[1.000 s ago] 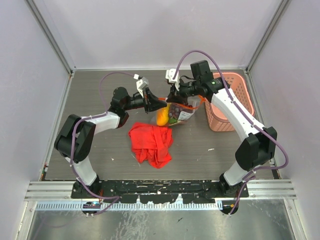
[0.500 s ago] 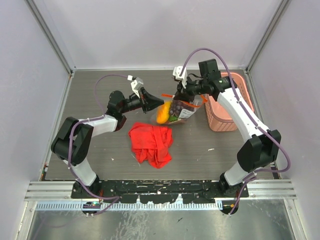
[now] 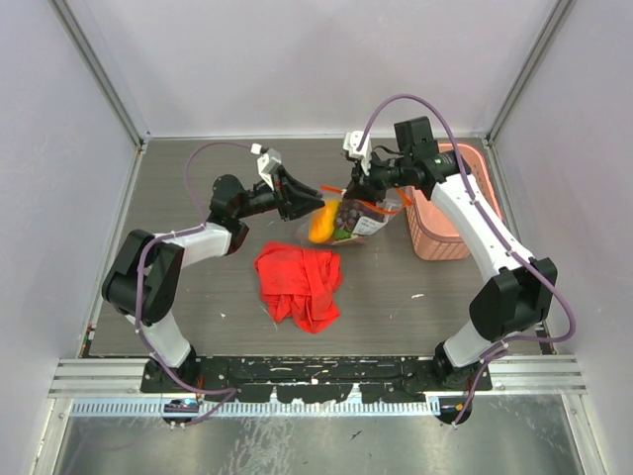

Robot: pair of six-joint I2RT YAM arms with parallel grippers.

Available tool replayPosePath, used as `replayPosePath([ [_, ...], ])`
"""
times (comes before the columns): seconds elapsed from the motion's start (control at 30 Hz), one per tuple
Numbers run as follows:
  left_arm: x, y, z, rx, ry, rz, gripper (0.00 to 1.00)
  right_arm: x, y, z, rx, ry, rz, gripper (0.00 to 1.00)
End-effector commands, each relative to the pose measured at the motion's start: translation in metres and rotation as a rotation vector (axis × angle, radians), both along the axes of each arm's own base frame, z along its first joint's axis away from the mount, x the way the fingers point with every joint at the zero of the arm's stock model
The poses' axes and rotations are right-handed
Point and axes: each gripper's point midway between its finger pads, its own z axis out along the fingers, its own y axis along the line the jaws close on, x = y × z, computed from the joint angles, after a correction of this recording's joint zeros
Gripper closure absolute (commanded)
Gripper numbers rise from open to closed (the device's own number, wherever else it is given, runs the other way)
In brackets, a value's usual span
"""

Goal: Place the food in the zip-top bag and seal the zipper
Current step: Zip the zipper food storage bag at the center of the board.

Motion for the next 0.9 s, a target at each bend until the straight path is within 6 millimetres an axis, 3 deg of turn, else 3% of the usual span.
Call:
replayPosePath([
  [0.0, 0.000, -0.008, 0.033, -0.038, -0.122, -0.064, 0.65, -0.012, 0.017, 0.052, 0.072, -0.134, 0.073, 0.99],
  [0.17, 0.002, -0.016, 0.035, -0.038, -0.128, -0.101, 0.60, -0.014, 0.024, 0.049, 0.072, -0.126, 0.092, 0.99],
  [0.3, 0.001, -0.021, 0.037, -0.039, -0.121, -0.138, 0.65, -0.015, 0.028, 0.048, 0.070, -0.121, 0.102, 0.99],
  [0.37, -0.001, -0.023, 0.040, -0.044, -0.128, -0.155, 0.71, -0.015, 0.029, 0.047, 0.069, -0.117, 0.105, 0.99],
  [0.47, -0.004, -0.024, 0.042, -0.046, -0.132, -0.162, 0.91, -0.014, 0.028, 0.043, 0.054, -0.113, 0.096, 0.99],
  [0.53, -0.007, -0.022, 0.045, -0.050, -0.140, -0.164, 1.00, -0.010, 0.023, 0.039, 0.025, -0.117, 0.071, 0.99],
  [0.87, 0.015, 0.006, 0.052, -0.143, -0.031, 0.005, 1.00, 0.004, -0.015, 0.029, -0.063, -0.118, -0.077, 0.99],
])
